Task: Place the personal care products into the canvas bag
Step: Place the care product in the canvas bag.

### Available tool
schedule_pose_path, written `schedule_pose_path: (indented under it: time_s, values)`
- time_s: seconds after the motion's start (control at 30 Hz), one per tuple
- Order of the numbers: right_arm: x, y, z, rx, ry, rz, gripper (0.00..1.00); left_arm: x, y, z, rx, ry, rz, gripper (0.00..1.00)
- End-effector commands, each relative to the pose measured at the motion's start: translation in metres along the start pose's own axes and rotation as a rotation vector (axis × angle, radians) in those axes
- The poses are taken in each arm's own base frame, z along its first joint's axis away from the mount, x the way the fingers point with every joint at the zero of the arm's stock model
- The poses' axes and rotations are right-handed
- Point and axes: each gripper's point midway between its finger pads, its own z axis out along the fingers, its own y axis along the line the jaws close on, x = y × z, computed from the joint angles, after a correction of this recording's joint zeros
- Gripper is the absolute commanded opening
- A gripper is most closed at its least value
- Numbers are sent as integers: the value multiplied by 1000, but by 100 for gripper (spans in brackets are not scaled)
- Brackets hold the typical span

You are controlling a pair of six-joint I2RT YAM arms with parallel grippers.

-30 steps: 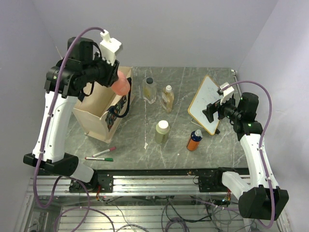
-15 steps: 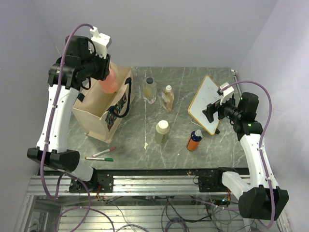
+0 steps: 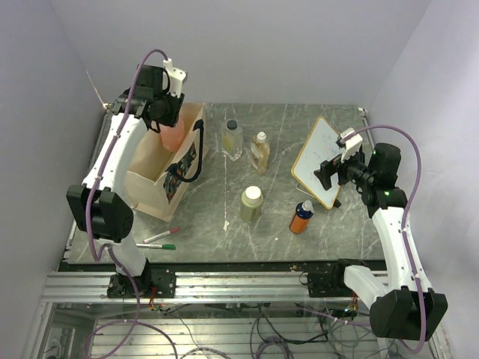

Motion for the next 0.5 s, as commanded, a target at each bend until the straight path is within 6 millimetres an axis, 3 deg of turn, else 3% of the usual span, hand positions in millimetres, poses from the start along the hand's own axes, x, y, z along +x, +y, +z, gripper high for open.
schedule_pose_path:
  time_s: [0.0, 0.2, 0.47]
  values:
    - [5, 2, 1, -2, 6, -11, 100, -48, 26, 6, -112, -195, 14, 7]
    - [6, 1, 1, 0, 9, -12, 100, -38, 39, 30, -169, -181, -12, 7]
    - [7, 2, 2, -3, 14, -15, 100, -13, 34, 56, -147, -146, -39, 7]
